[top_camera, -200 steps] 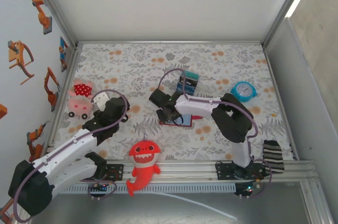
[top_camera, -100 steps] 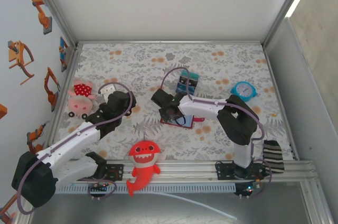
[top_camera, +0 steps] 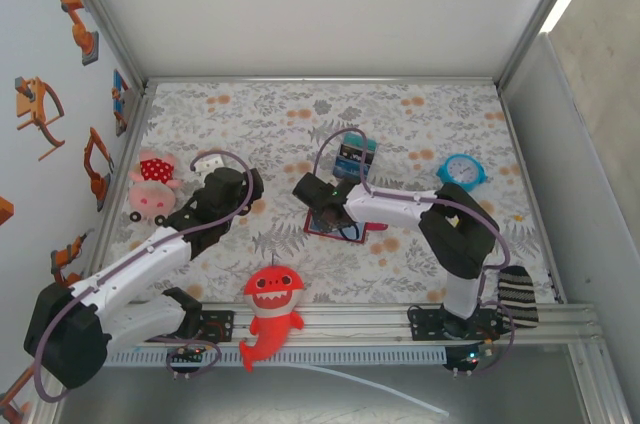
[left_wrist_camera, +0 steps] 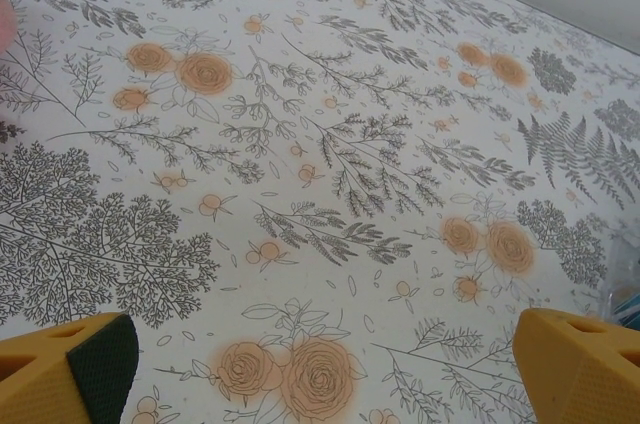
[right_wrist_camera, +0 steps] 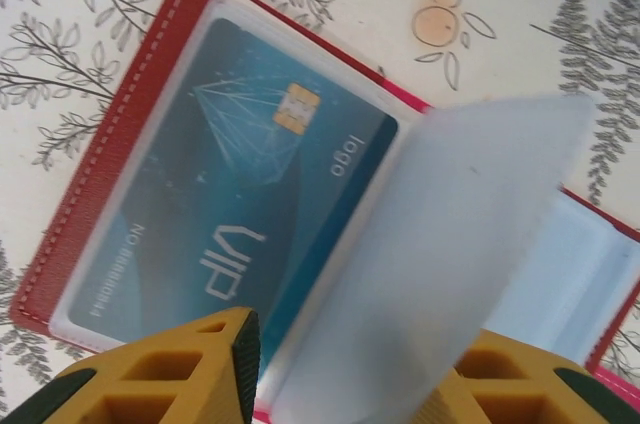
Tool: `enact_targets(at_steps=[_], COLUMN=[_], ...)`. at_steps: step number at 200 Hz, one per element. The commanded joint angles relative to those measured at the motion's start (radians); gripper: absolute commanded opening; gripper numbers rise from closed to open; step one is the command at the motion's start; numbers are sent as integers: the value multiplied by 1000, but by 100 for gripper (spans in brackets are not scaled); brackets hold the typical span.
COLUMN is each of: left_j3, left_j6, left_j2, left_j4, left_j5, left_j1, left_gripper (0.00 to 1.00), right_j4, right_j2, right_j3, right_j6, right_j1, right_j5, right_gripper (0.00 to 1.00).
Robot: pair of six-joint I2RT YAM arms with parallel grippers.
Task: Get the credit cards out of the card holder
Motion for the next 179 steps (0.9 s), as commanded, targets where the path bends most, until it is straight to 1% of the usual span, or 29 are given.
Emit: enact_targets(at_steps=[1, 35, 66, 106, 144, 179], left_j3=[38, 50, 53, 82, 105, 95], left_j6=[38, 57, 108, 149, 198, 198], left_j2=[18, 47, 70, 141, 196, 213], left_j4=[3, 14, 42, 25, 50, 92], left_j5=[22, 54, 70, 53, 20, 25], left_j1=[7, 2, -22, -68, -125, -132], left_gripper=[97, 97, 97, 97, 97, 97], right_j4=[-27, -24, -23, -7, 40, 56], right_j2=[-57, -84, -100, -107, -110, -142], right_j3=[-26, -69, -98, -141, -184, -193], right_j6=[40, 58, 65, 75, 59, 25], right_j1=[-4, -18, -30, -49, -69, -77], right_j5=[54, 59, 63, 70, 57, 48], right_gripper=[38, 38, 39, 39, 38, 38])
